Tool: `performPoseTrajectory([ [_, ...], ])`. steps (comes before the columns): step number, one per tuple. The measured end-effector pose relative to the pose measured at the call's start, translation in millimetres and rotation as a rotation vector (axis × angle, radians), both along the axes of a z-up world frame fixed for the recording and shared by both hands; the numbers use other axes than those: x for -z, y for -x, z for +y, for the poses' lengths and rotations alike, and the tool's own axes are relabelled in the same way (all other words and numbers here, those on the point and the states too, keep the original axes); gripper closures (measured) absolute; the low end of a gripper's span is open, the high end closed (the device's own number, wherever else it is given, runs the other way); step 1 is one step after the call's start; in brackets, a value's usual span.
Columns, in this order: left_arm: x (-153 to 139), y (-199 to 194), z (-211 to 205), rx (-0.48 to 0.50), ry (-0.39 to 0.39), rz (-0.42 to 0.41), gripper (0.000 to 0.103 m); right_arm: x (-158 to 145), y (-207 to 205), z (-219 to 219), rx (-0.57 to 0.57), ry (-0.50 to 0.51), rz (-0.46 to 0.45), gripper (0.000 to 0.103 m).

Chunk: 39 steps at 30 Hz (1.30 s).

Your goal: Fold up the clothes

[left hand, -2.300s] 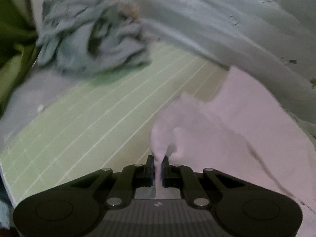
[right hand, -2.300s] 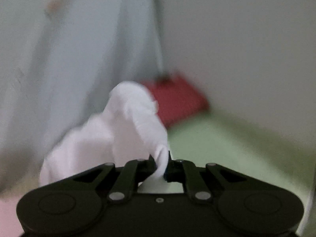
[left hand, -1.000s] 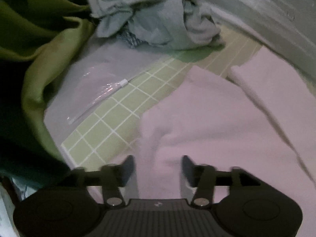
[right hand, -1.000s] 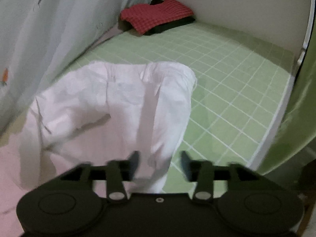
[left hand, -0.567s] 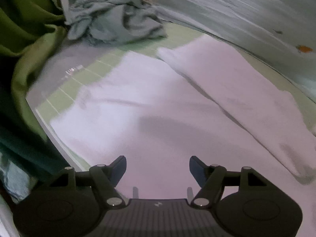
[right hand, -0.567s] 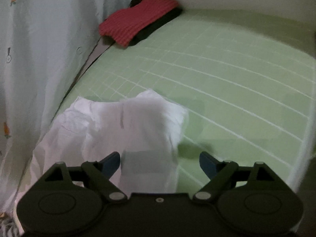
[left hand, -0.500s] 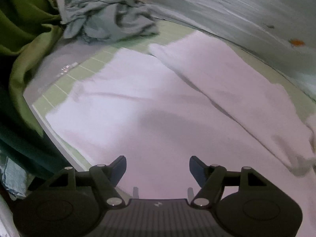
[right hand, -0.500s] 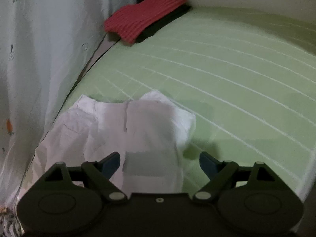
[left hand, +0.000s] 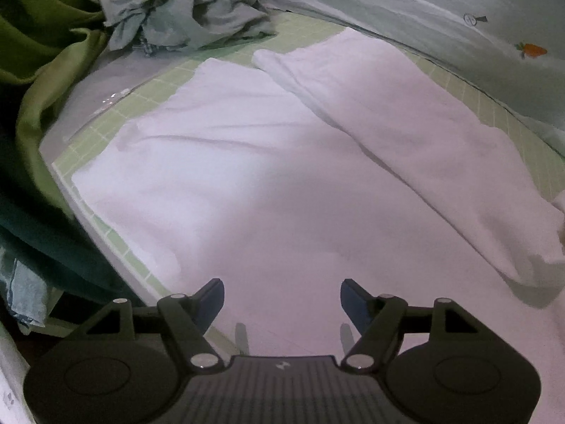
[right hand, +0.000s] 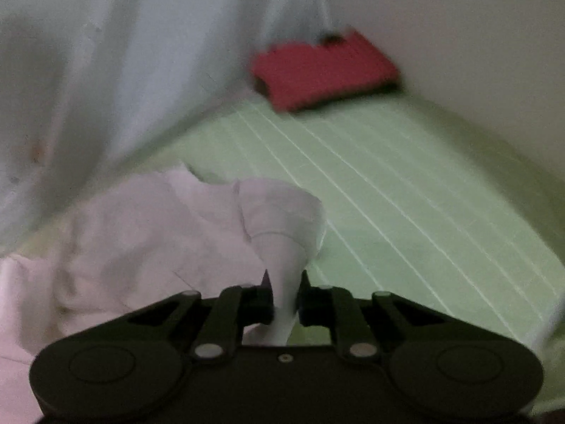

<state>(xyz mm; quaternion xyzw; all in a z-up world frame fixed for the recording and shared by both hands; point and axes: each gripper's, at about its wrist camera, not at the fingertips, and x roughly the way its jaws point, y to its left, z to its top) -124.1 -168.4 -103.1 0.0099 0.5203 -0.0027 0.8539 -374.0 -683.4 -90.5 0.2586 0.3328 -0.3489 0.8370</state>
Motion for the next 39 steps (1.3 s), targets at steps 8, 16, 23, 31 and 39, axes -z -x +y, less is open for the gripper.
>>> performPoseTrajectory([
  [8,4,-42,22,0.027,0.007,0.012,0.022,-10,-22,52,0.099,0.222,0.139,0.011],
  [16,9,-100,65,0.022,0.005,0.011,0.017,-27,-88,115,-0.021,0.173,-0.051,0.0],
  [23,21,-156,104,-0.02,0.023,0.04,0.016,-5,-160,183,-0.17,-0.087,-0.142,0.0],
  [31,27,-219,114,-0.044,0.147,-0.001,0.017,26,-244,208,-0.17,-0.296,-0.015,0.006],
  [39,38,-292,69,0.042,0.212,-0.031,0.022,15,-264,181,-0.039,-0.276,-0.051,0.006],
])
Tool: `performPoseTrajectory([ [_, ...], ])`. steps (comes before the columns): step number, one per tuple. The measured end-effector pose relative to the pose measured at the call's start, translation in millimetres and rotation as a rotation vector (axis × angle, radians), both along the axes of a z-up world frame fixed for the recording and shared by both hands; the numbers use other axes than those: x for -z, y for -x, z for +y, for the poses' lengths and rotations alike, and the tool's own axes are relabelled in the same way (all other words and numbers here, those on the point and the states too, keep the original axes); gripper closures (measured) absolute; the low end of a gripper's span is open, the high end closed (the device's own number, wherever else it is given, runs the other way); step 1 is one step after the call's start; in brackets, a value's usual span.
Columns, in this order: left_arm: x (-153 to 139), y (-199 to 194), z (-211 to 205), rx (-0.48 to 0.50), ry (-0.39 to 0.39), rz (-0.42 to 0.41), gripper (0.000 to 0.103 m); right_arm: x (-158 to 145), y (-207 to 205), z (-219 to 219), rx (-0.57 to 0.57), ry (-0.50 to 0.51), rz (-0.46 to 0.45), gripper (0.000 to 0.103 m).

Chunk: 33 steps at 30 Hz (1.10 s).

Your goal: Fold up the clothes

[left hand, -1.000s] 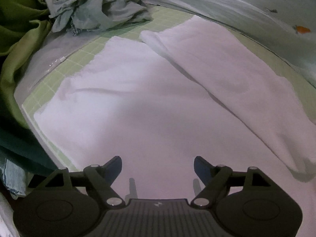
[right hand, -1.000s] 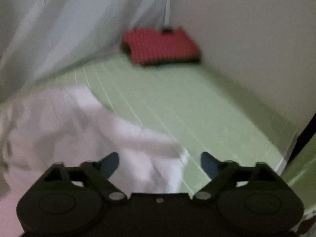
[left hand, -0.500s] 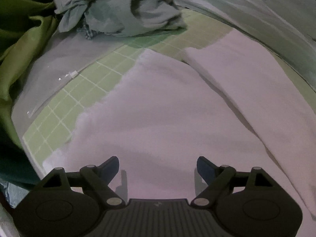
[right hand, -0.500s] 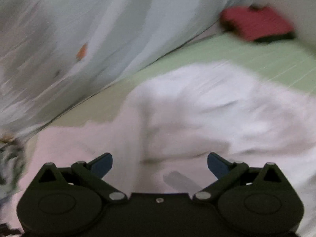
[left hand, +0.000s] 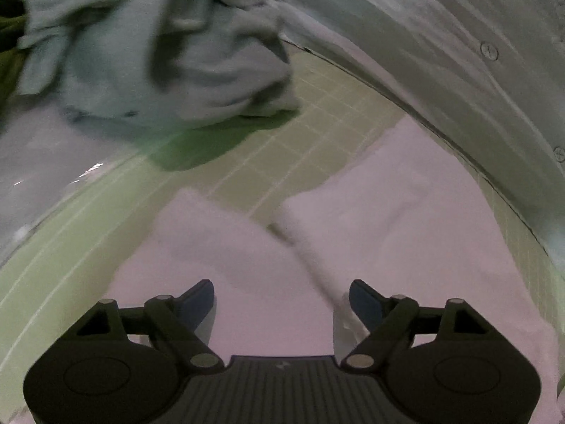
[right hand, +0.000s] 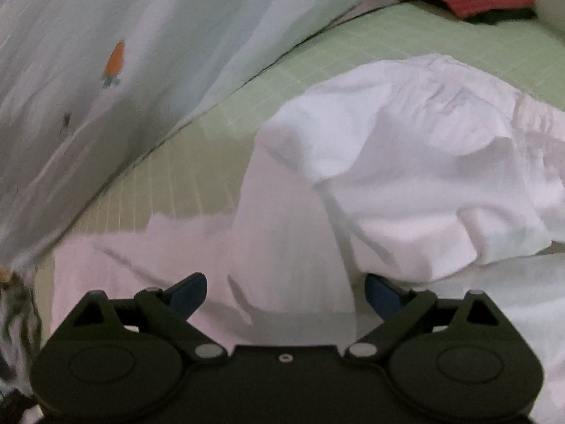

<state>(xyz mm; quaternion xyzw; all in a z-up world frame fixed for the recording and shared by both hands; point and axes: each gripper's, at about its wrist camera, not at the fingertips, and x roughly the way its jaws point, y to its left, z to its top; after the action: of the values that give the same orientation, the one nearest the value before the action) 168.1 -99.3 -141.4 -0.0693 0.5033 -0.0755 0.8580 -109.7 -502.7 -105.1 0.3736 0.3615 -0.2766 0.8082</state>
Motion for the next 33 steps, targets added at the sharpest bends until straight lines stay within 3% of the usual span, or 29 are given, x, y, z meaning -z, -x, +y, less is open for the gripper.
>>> performPoseTrajectory([
  [3,7,-19,-15,0.02,-0.019,-0.006,0.024,0,3,-11,0.067,-0.073,-0.029,0.011],
  [6,14,-32,-20,-0.015,-0.03,0.001,0.03,-2,12,-10,0.117,-0.12,-0.054,0.024],
  [7,15,-34,-21,-0.01,-0.032,-0.009,0.042,-4,16,-10,0.137,-0.132,-0.066,0.026],
  [8,14,-36,-22,-0.007,-0.039,-0.012,0.046,-4,19,-9,0.157,-0.144,-0.082,0.029],
  [9,14,-38,-23,-0.005,-0.046,-0.013,0.056,-6,22,-9,0.172,-0.147,-0.091,0.03],
  [10,14,-40,-23,-0.007,-0.05,-0.015,0.073,-8,25,-9,0.186,-0.15,-0.1,0.033],
  [13,10,-42,-20,-0.003,-0.016,-0.017,0.094,-11,27,-9,0.197,-0.152,-0.101,0.038],
  [14,9,-41,-19,-0.004,0.0,-0.025,0.094,-10,26,-9,0.192,-0.16,-0.099,0.048],
  [16,3,-35,-17,-0.018,0.014,-0.057,0.095,-8,26,-10,0.179,-0.184,-0.107,0.053],
  [19,-9,-24,-15,-0.008,0.016,-0.118,0.096,-9,29,-14,0.15,-0.211,-0.154,0.08],
  [21,-22,-14,-7,-0.023,0.018,-0.153,0.096,-15,33,-16,0.133,-0.183,-0.178,0.091],
  [27,-77,23,51,-0.194,0.002,-0.243,0.096,-49,54,-19,0.094,-0.159,-0.307,0.096],
  [31,-106,9,61,-0.237,0.061,-0.289,0.096,-74,56,-21,0.058,-0.15,-0.374,0.096],
  [33,-112,-20,39,-0.194,0.064,-0.362,0.096,-83,36,-30,0.02,-0.119,-0.394,0.097],
])
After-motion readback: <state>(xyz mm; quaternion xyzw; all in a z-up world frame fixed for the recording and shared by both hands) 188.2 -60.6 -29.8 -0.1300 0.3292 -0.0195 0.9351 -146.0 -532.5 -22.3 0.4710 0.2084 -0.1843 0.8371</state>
